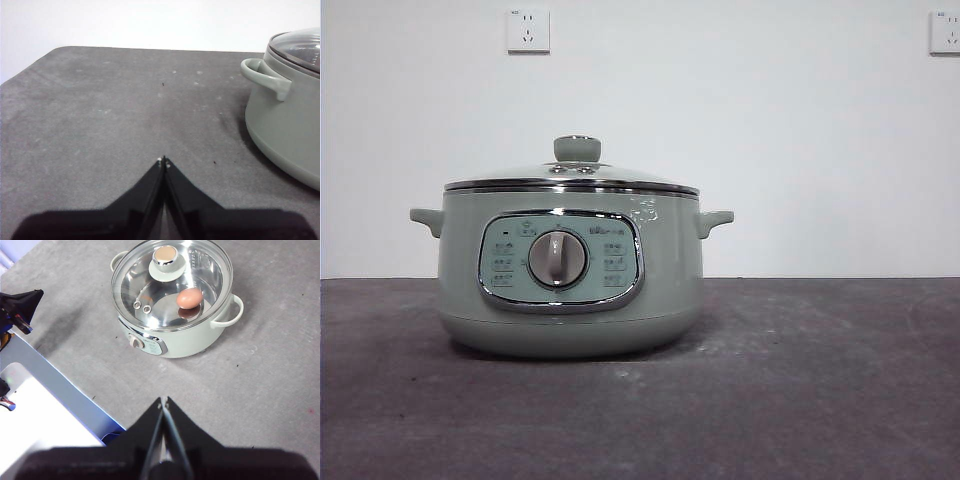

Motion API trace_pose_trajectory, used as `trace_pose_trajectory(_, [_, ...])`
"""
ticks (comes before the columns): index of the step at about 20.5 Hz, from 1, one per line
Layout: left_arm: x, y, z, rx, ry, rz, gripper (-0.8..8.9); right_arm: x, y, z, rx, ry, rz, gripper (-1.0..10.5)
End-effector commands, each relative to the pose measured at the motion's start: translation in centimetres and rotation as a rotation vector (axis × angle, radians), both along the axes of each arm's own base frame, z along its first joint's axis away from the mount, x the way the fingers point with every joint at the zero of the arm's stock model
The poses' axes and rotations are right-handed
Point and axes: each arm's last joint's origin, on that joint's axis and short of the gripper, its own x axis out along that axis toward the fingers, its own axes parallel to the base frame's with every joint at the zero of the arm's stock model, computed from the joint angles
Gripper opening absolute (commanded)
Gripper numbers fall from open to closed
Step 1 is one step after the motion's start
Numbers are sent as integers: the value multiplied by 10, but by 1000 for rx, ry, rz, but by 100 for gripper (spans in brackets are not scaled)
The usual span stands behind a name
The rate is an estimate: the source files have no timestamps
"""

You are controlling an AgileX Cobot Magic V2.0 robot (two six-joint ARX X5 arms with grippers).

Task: Pick up the egg,open the lid,put the egg in the pot,close the lid

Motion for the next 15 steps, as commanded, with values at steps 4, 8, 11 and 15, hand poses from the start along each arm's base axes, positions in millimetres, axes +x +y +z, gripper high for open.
trace_pose_trajectory(4, [1, 0, -4, -6, 2, 6, -3, 0, -1, 0, -28, -33, 29, 1])
trace_pose_trajectory(8, [1, 0, -4, -6, 3, 6, -3, 4, -18, 19, 86, -335, -45, 1])
trace_pose_trajectory(11, [1, 0, -4, -6, 3, 6, -3, -4, -35, 3, 223, -449, -64, 1])
trace_pose_trajectory(15, [1, 0, -4, -6, 3, 6, -3, -10, -49, -59, 231, -606, -171, 1])
